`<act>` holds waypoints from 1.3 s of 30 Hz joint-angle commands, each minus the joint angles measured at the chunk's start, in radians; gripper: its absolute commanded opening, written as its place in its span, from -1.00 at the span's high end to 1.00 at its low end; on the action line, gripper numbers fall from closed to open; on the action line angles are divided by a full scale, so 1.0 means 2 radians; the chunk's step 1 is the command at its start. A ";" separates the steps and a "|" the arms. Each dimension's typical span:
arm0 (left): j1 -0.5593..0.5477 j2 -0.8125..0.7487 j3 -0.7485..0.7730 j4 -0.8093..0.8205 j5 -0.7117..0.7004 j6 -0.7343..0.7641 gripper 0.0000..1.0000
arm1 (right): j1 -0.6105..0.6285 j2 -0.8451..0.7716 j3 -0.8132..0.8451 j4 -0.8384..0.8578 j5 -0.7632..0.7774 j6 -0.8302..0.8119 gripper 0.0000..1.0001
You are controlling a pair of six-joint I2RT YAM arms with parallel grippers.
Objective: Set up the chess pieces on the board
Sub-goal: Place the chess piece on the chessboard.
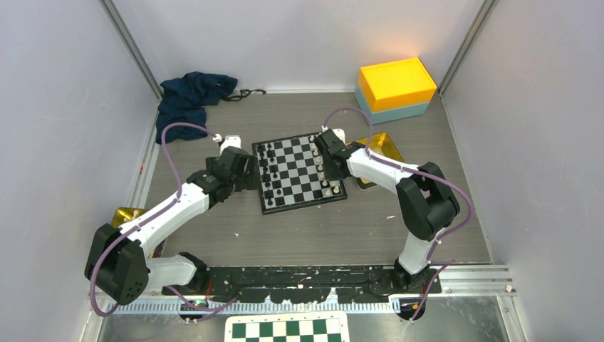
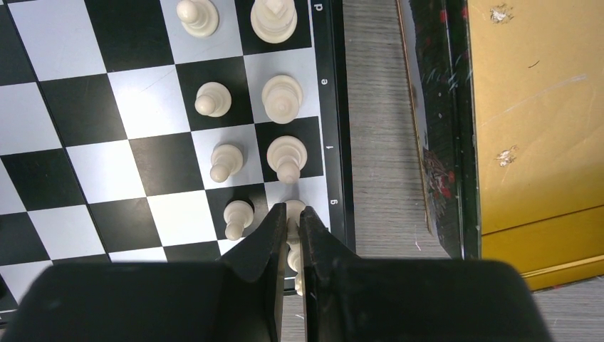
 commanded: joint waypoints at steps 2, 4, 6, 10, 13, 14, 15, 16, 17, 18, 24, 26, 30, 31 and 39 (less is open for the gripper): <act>-0.002 -0.003 0.003 0.020 0.000 0.000 -0.99 | 0.002 0.000 -0.001 0.018 0.016 -0.004 0.99; -0.002 -0.003 0.003 0.020 0.000 0.000 -0.99 | 0.002 0.002 0.001 0.017 0.016 -0.004 0.99; -0.002 -0.002 0.003 0.020 0.000 0.001 -0.99 | 0.003 0.004 0.002 0.016 0.016 -0.005 0.99; -0.001 -0.002 0.003 0.020 -0.001 0.001 -0.99 | 0.003 0.006 0.003 0.016 0.017 -0.006 0.99; -0.002 -0.002 0.003 0.021 -0.001 0.001 -0.99 | 0.002 0.007 0.003 0.015 0.017 -0.006 0.99; -0.002 -0.002 0.003 0.021 -0.002 0.001 -0.99 | 0.002 0.007 0.003 0.016 0.017 -0.006 0.99; -0.002 -0.002 0.003 0.021 -0.002 0.001 -0.99 | 0.002 0.007 0.004 0.016 0.017 -0.006 0.99; -0.002 -0.002 0.003 0.021 -0.002 0.002 -0.99 | 0.002 0.007 0.004 0.015 0.017 -0.006 0.99; -0.002 -0.002 0.003 0.022 -0.001 0.002 -0.99 | 0.002 0.008 0.004 0.016 0.016 -0.006 0.99; -0.002 -0.002 0.003 0.021 -0.002 0.002 -0.99 | 0.003 0.008 0.004 0.015 0.016 -0.006 0.98; -0.002 -0.002 0.002 0.021 -0.002 0.001 -0.99 | 0.002 0.009 0.003 0.014 0.013 -0.006 0.73; -0.002 -0.002 0.001 0.022 -0.001 0.001 -0.99 | 0.003 0.007 0.003 0.014 0.012 -0.006 0.64; -0.002 -0.001 0.001 0.022 0.000 0.001 -0.99 | 0.002 0.006 0.005 0.012 0.012 -0.006 0.50; -0.002 -0.001 0.001 0.022 0.000 0.000 -0.99 | 0.002 0.006 0.005 0.012 0.012 -0.007 0.47; -0.001 -0.004 0.000 0.021 0.001 0.000 -0.99 | 0.002 -0.001 0.006 0.010 0.014 -0.006 0.36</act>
